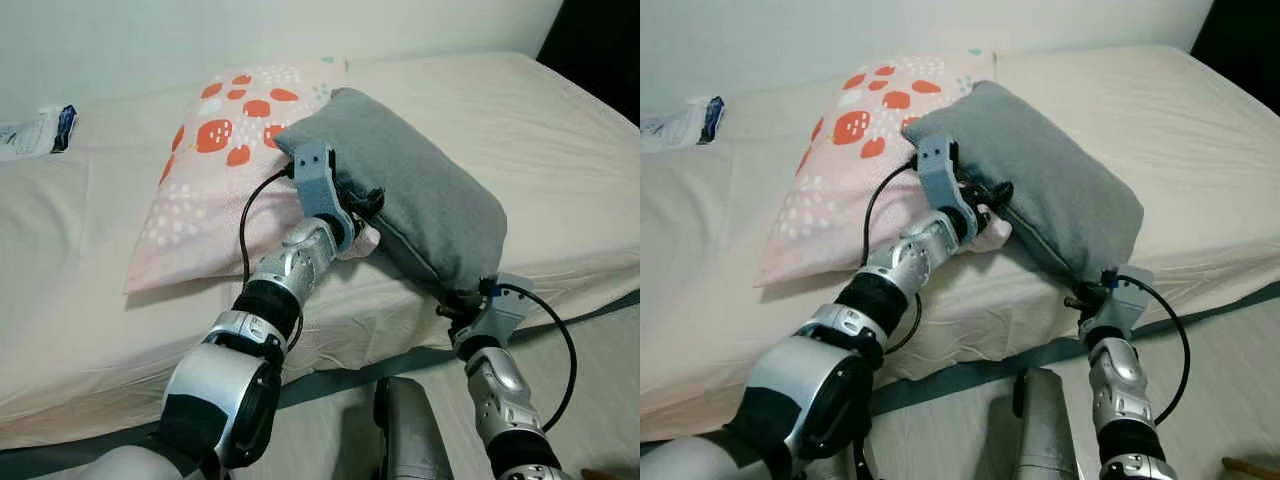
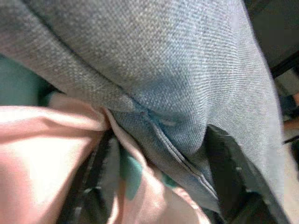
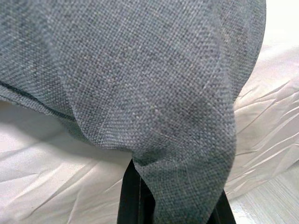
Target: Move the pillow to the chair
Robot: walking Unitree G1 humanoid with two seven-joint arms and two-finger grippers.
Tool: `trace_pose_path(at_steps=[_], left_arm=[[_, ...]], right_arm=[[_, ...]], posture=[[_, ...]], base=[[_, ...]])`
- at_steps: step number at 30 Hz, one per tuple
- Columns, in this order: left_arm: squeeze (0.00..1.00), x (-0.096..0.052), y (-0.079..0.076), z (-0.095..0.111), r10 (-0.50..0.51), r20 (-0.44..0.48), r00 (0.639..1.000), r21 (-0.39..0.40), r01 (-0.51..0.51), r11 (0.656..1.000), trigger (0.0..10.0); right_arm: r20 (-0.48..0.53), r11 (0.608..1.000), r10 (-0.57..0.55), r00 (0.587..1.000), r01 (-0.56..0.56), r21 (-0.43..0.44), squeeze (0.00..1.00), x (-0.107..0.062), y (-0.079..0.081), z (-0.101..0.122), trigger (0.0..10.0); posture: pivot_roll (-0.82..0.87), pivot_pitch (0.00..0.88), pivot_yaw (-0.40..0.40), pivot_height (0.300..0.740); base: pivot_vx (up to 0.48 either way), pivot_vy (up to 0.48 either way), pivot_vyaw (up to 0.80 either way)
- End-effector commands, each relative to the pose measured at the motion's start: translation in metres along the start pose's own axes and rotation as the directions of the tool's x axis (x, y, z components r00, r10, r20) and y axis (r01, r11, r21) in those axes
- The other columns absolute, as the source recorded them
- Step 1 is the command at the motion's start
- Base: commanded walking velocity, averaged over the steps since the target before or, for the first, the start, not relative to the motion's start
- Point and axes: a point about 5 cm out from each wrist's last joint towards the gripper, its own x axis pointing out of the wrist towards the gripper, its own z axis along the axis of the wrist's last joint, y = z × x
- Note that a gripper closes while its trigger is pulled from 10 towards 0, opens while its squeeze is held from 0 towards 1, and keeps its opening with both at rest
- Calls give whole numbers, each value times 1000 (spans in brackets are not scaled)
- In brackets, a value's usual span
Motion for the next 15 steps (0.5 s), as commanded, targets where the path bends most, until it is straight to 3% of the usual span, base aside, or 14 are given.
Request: trace_pose_path(at_steps=[1, 6, 15], left_arm=[[0, 3, -42, -36, -51, -90, 995, -60, 46, 997, 0], [0, 4, -38, -31, -2, -83, 997, -134, -9, 991, 0], [0, 5, -39, -23, -26, -52, 998, -206, 15, 978, 0]], right_arm=[[-6, 1000, 2, 1000, -2, 0, 0, 2, 3, -1, 0], [-7, 1000, -2, 1000, 2, 2, 0, 2, 2, -2, 0], [-5, 1000, -3, 1000, 3, 5, 0, 3, 2, -1, 0]], posture=[[5, 142, 10, 533], [7, 135, 11, 533], [7, 123, 12, 533]], base=[[0, 0, 0], [0, 0, 0], [0, 0, 0]])
